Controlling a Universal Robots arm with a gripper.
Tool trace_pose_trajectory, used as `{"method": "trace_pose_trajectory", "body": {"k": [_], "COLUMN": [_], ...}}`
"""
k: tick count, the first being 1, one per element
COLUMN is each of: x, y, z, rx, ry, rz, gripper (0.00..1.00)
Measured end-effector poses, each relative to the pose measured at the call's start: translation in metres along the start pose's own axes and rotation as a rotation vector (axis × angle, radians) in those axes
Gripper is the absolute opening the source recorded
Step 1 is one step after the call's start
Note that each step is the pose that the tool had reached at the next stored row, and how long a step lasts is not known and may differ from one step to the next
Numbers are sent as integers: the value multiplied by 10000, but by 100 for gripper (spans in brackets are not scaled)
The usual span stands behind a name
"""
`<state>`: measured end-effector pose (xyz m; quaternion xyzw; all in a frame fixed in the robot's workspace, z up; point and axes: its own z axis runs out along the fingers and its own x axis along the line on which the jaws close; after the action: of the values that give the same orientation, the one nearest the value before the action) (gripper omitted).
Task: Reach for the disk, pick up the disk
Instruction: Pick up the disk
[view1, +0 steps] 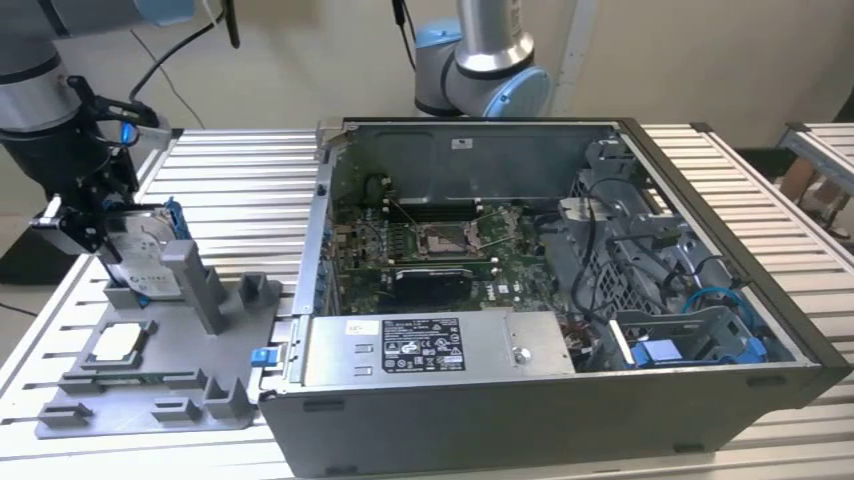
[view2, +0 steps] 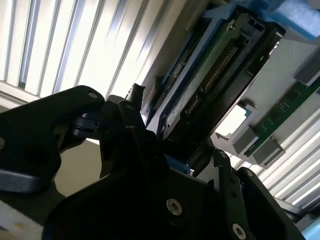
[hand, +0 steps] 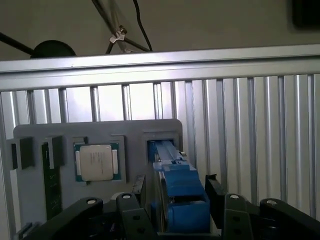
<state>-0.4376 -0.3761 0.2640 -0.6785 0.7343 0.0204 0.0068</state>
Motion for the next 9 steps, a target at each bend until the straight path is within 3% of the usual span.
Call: {"method": "trace_pose_trajectory", "body": {"k": [9], "x": [2], "y": [-1], "z": [42], "rx": [-5], "ry": [-25], "rz": [0], "gripper": [100]}}
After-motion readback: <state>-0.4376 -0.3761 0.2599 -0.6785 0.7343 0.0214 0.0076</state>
